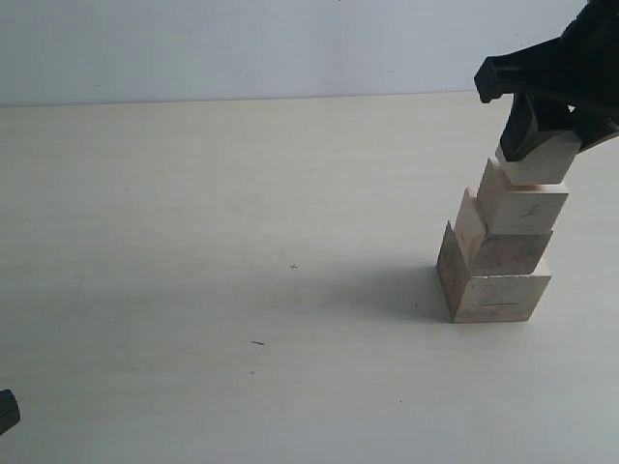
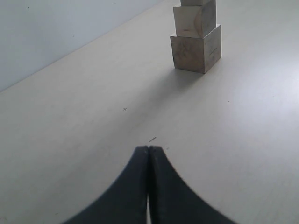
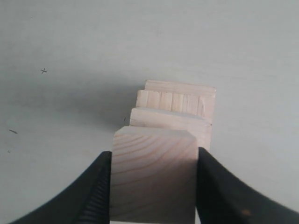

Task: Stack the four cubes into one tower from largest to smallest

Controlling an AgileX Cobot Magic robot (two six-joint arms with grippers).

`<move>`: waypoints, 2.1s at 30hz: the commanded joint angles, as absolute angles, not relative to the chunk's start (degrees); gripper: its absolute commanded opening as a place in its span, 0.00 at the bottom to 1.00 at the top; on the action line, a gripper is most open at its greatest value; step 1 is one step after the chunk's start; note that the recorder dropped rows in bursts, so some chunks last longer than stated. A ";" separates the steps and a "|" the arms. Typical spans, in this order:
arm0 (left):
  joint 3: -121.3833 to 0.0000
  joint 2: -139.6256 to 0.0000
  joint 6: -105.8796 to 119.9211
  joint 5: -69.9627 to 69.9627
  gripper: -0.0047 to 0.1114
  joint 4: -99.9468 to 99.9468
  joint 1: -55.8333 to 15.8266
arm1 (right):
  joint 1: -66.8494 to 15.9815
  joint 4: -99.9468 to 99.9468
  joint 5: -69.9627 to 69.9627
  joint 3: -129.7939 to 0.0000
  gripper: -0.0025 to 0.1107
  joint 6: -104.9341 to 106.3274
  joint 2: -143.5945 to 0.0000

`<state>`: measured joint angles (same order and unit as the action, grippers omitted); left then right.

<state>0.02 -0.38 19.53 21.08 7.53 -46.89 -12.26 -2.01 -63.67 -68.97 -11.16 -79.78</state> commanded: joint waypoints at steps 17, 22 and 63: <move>0.00 0.00 19.39 20.72 0.04 7.71 -46.80 | -12.01 -1.02 -63.58 -68.92 0.27 -10.21 -80.82; 0.00 0.00 19.39 20.72 0.04 7.71 -46.80 | -12.01 -1.02 -63.58 -68.92 0.46 -10.21 -80.82; 0.00 0.00 19.39 20.72 0.04 7.71 -46.80 | -12.01 1.18 -49.98 -52.99 0.51 -9.08 -52.87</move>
<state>0.02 -0.38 19.53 21.08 7.53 -46.89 -12.26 0.63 -53.48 -58.11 -9.64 -57.98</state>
